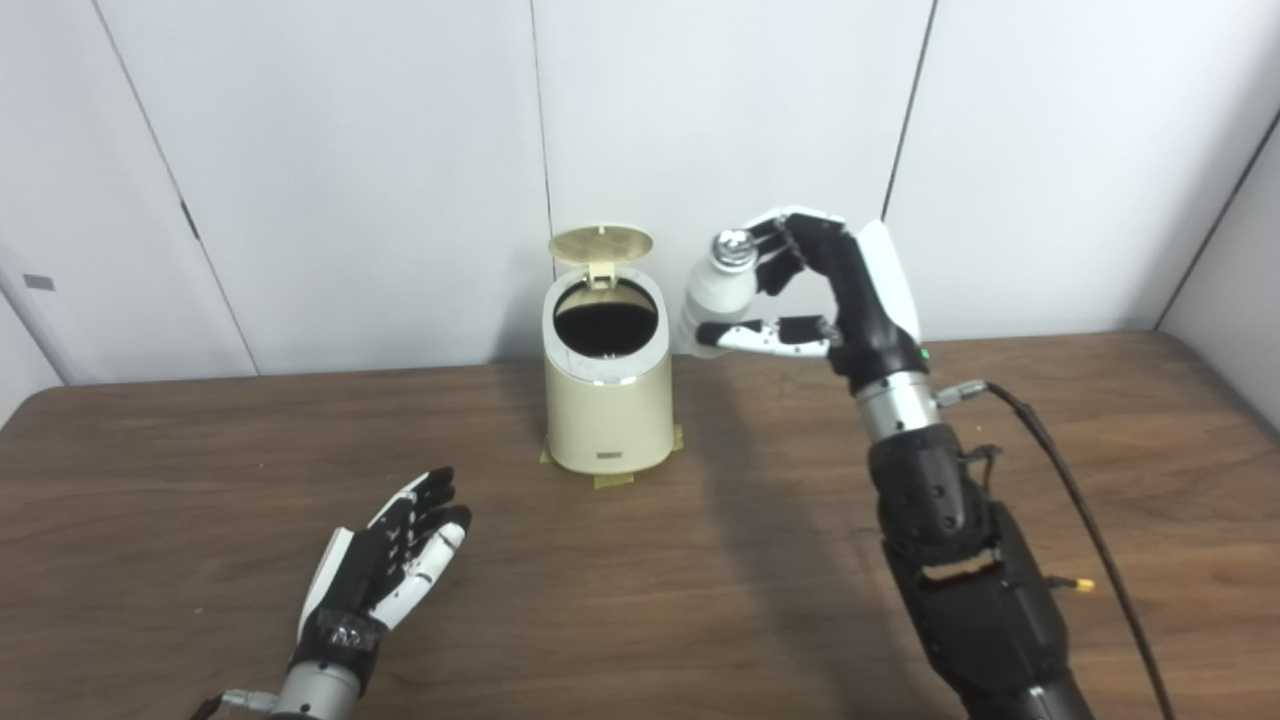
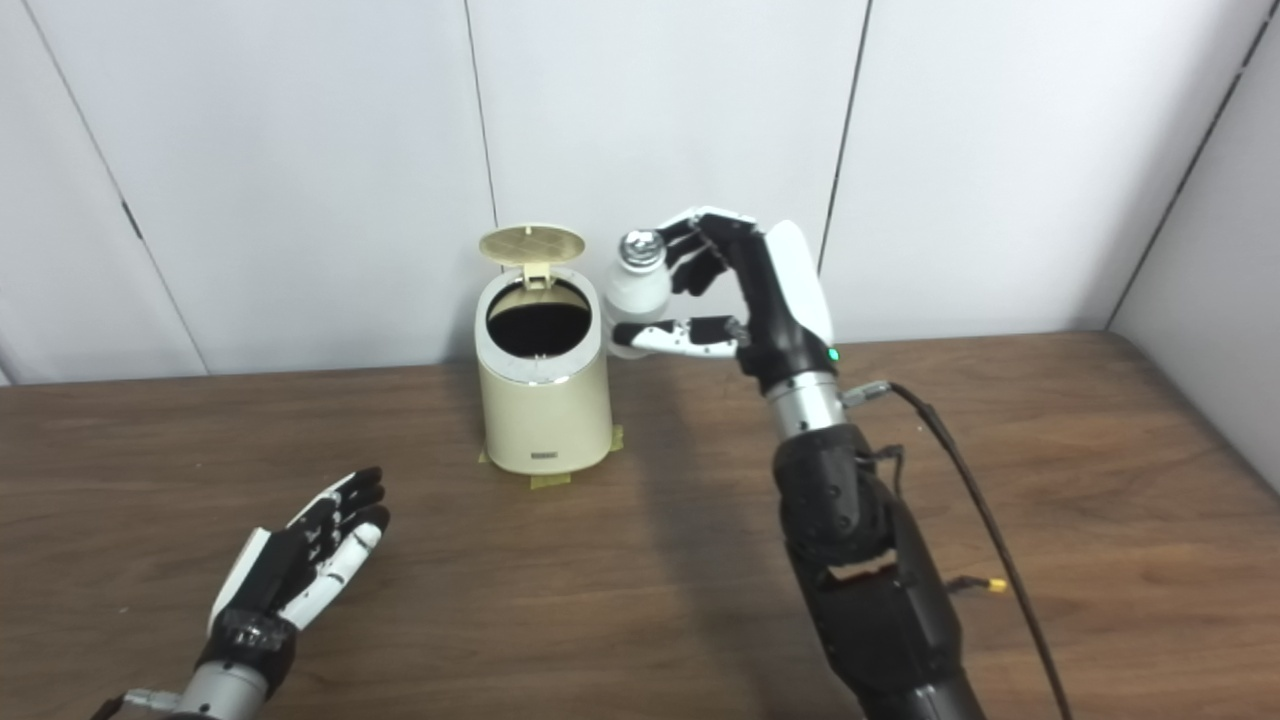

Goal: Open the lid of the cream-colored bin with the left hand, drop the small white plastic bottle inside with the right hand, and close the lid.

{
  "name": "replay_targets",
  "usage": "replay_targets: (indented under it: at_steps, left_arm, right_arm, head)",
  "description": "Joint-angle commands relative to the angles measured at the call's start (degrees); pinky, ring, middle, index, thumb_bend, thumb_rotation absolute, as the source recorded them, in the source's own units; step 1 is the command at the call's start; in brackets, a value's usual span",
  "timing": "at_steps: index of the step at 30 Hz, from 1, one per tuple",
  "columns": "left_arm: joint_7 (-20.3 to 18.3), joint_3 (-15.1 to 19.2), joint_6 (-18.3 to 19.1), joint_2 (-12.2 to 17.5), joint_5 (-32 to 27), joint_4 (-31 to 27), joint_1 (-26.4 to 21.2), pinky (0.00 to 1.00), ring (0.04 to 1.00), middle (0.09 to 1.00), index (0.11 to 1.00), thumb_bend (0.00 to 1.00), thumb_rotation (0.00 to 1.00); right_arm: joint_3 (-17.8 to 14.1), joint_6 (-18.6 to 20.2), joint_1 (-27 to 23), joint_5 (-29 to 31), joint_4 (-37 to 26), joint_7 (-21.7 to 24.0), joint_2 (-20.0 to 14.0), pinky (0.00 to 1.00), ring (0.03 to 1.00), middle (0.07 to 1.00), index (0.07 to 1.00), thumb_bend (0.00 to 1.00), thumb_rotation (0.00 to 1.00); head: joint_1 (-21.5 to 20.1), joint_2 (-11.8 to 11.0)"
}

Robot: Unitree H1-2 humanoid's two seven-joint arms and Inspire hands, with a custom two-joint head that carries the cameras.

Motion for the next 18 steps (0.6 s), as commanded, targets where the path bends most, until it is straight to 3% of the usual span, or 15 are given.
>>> replay_targets:
  at_steps: [1,11,18]
  left_arm:
    - [0.47,-0.41,-0.43,-0.43,0.21,-0.52,-0.6,0.86,0.891,0.897,0.923,0.52,0.58]
    - [1.37,-1.16,-1.7,-1.18,0.95,0.35,-0.16,0.85,0.879,0.882,0.919,0.54,0.62]
    - [1.87,-1.69,-2.19,-1.61,1.45,0.32,0.02,0.85,0.874,0.879,0.921,0.54,0.62]
  right_arm:
    - [-0.15,-3.13,-4.5,-0.24,0.27,-1.32,0.51,0.41,0.431,0.488,0.495,0.52,0.0]
    - [0.14,-6.83,-9.31,-2.78,9.86,-5.86,3.24,0.39,0.42,0.497,0.496,0.52,0.0]
    - [-0.13,-9.26,-11.94,-0.38,15.5,-7.05,4.8,0.39,0.422,0.49,0.501,0.52,0.0]
  head:
    - [0.01,0.07]
    - [1.29,-0.25]
    - [1.96,-0.29]
